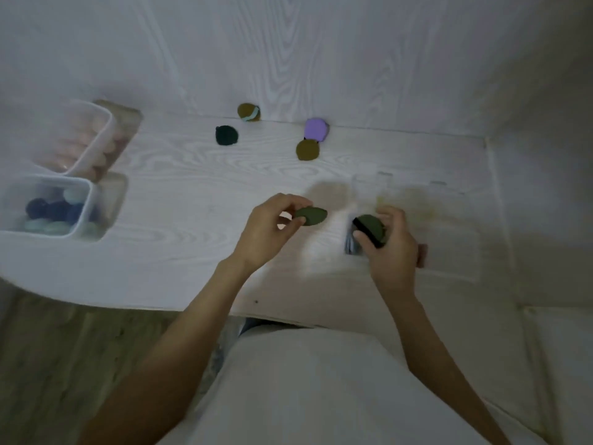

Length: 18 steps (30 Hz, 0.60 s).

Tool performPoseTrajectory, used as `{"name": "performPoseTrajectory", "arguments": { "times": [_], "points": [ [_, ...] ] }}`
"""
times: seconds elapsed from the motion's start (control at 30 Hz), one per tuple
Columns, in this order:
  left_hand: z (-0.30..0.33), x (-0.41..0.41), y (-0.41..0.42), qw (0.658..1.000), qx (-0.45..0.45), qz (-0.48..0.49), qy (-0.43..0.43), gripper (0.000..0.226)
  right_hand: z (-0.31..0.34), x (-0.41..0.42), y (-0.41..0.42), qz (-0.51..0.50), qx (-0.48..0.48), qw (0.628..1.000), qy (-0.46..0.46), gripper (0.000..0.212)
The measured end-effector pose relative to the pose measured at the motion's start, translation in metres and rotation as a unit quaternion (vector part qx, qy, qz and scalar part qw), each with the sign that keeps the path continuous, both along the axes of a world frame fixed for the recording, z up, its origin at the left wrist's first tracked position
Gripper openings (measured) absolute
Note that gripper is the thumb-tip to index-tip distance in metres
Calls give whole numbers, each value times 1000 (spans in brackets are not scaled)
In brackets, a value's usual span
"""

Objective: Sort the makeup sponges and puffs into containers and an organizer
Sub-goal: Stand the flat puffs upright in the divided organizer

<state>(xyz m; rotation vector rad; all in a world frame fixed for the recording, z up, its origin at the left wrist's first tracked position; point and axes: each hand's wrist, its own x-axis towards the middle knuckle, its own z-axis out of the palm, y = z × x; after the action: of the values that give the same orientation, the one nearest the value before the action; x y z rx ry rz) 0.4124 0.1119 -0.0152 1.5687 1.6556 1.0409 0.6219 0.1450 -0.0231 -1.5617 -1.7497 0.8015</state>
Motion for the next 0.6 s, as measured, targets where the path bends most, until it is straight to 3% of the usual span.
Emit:
{"name": "performPoseTrajectory", "arguments": {
  "times": [0.13,0.23,0.4,0.6],
  "points": [
    [2,72,34,987,71,-139,22,19,0,69,-13,-103,27,994,-12,24],
    [-4,120,60,963,135,-222,68,19,-5,106,-19,-154,30,987,-35,31],
    [-14,176,93,910,227,-310,155,10,-7,133,-24,-234,-7,972,10,39],
    [-33,198,111,841,143,-425,304,25,-9,147,-21,-259,-25,965,32,24]
  ]
}}
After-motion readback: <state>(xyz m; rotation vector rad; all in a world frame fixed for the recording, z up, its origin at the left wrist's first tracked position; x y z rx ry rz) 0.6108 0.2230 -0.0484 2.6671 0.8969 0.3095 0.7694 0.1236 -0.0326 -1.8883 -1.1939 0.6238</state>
